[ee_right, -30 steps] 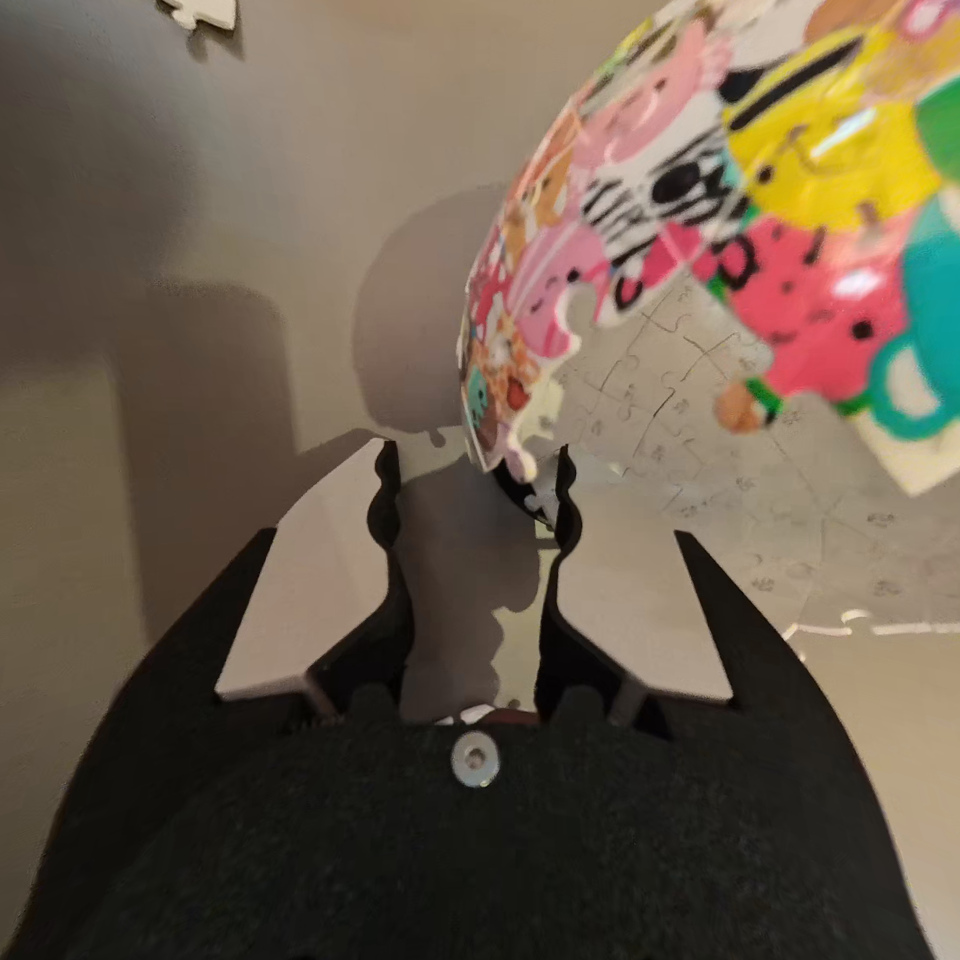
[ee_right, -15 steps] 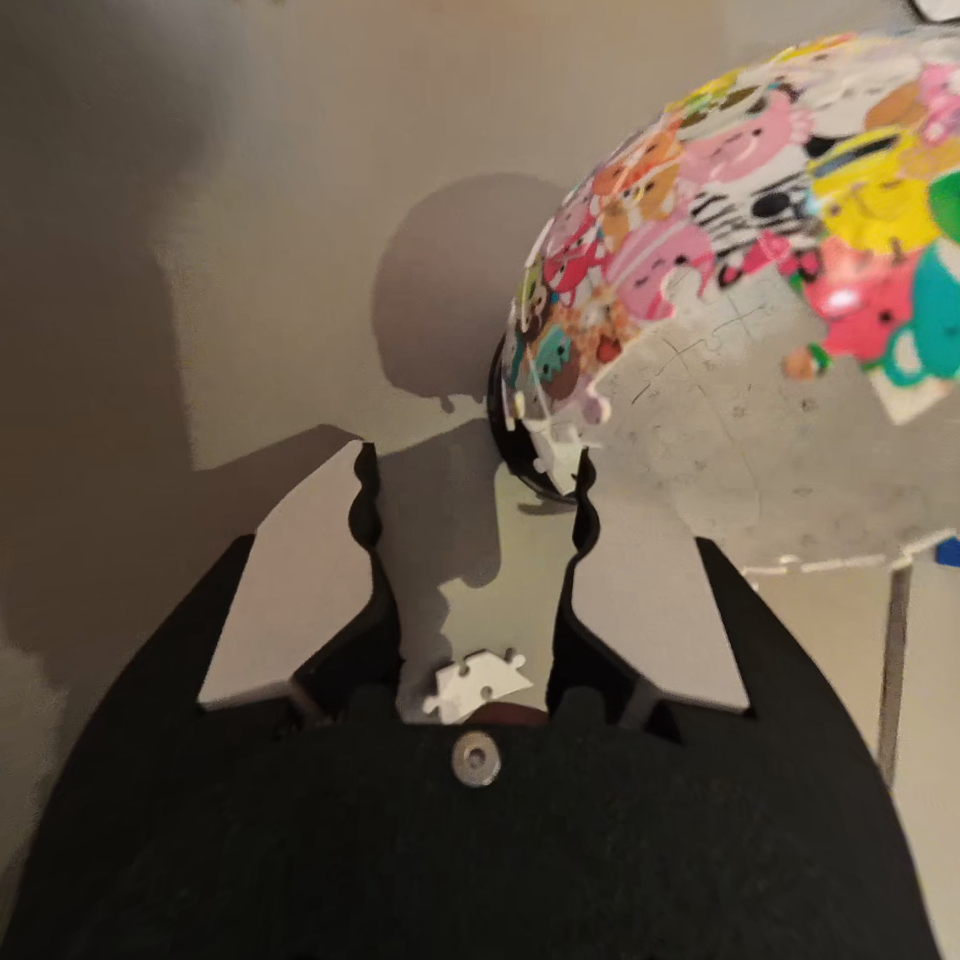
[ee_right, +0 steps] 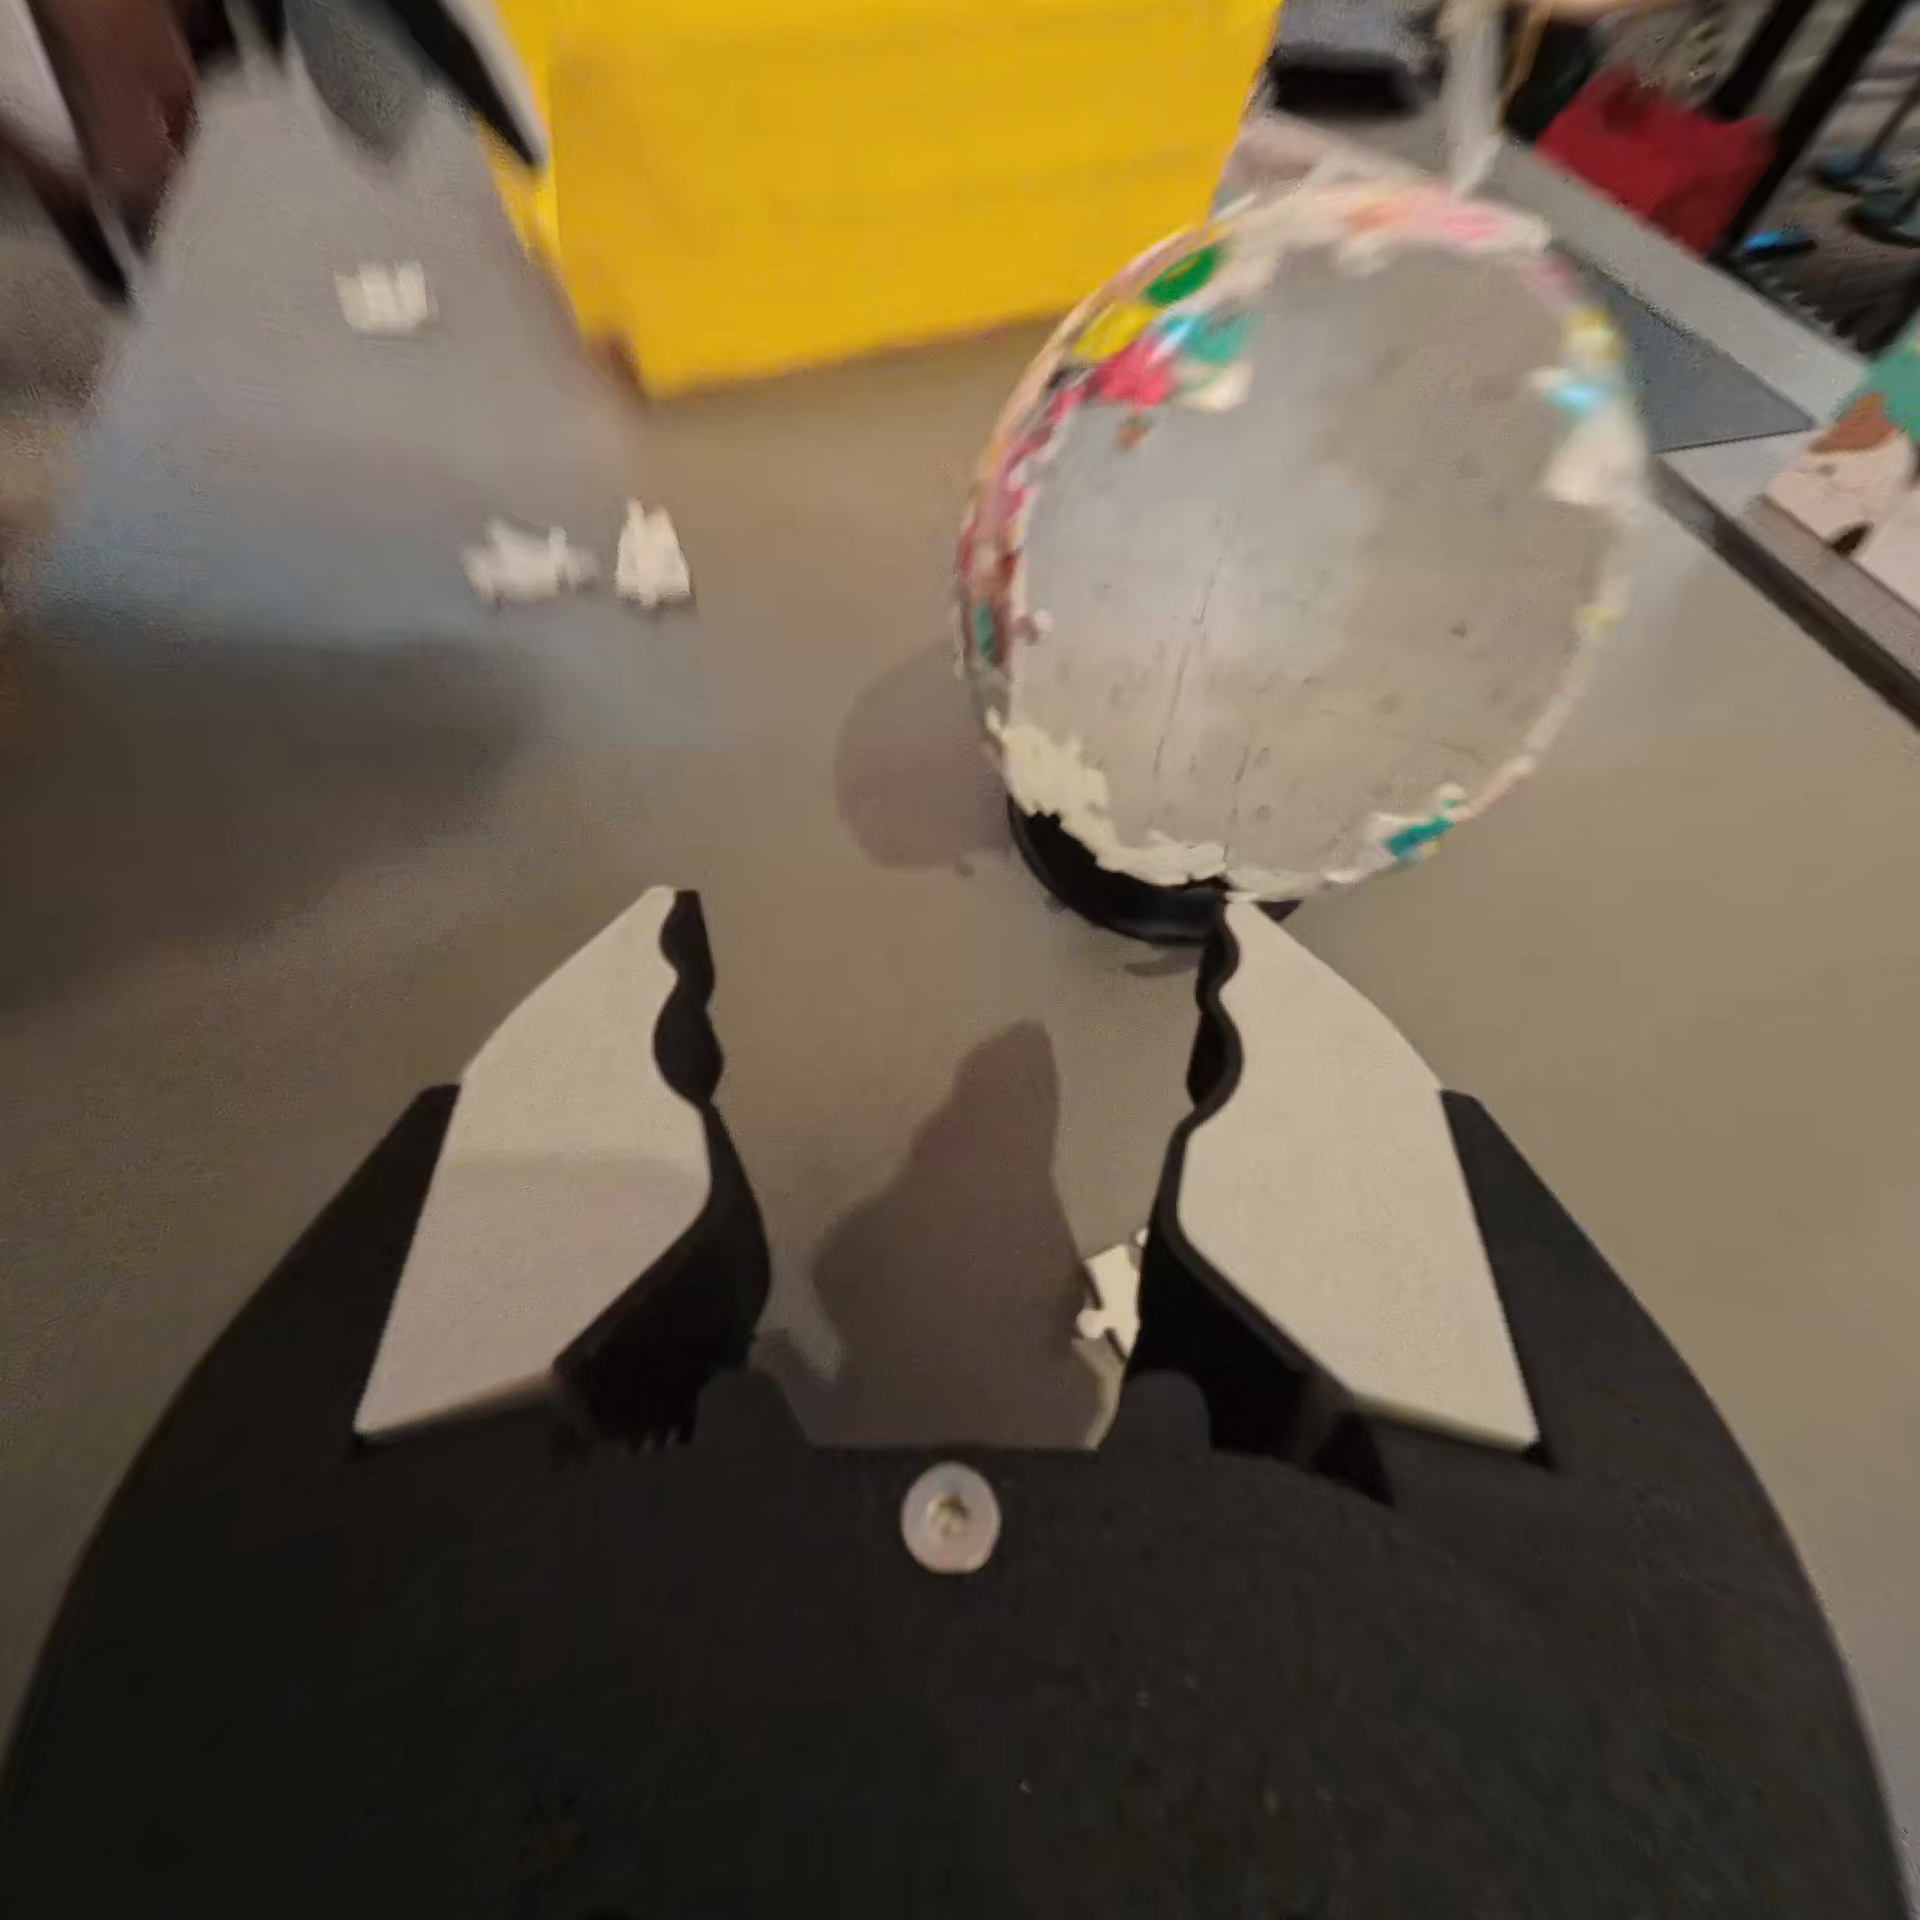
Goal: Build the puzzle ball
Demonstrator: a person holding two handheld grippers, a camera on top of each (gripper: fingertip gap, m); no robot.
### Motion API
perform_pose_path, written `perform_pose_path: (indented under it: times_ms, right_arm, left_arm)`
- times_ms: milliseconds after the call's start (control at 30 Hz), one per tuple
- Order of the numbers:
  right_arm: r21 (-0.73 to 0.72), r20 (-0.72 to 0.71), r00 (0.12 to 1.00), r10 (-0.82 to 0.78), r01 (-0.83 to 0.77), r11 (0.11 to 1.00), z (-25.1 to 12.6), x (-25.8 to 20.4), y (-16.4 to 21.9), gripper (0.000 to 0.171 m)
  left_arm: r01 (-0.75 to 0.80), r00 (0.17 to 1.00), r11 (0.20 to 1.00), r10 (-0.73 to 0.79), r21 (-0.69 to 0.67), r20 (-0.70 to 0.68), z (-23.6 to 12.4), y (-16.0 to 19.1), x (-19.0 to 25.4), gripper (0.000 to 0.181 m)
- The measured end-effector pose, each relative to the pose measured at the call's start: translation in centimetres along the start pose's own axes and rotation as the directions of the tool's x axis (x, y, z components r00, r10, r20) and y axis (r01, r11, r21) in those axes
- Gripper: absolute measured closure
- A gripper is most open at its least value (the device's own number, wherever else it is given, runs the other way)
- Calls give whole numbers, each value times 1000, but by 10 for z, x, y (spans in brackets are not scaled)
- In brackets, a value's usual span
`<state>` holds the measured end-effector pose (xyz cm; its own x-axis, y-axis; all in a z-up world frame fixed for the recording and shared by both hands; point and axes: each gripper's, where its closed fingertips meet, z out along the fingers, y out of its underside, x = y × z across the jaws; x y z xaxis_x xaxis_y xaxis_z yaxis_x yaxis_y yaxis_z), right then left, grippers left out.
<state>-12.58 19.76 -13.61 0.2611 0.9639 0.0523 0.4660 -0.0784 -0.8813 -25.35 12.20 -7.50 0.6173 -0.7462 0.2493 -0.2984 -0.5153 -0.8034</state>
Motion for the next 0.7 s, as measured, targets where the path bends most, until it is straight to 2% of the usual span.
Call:
perform_pose_path:
  times_ms: [133,233,433,633,700]
  right_arm:
    - [-239,94,971,-219,235,942,26,7,16,72]
    - [-308,197,927,-319,367,878,34,14,14,70]
    - [-412,393,866,-311,467,782,39,5,22,68]
    - [-492,436,846,-307,510,706,42,8,32,60]
    - [-519,449,834,-320,535,666,45,9,37,57]
  left_arm:
    - [8,1000,1000,-8,24,-26,-3,0,11,106]
    - [20,1000,998,-19,54,-14,-14,1,22,106]
    - [4,998,995,-11,102,67,-40,11,53,103]
    - [-18,990,987,-5,160,141,-65,26,84,103]
    - [-65,985,985,38,158,170,-70,22,88,103]
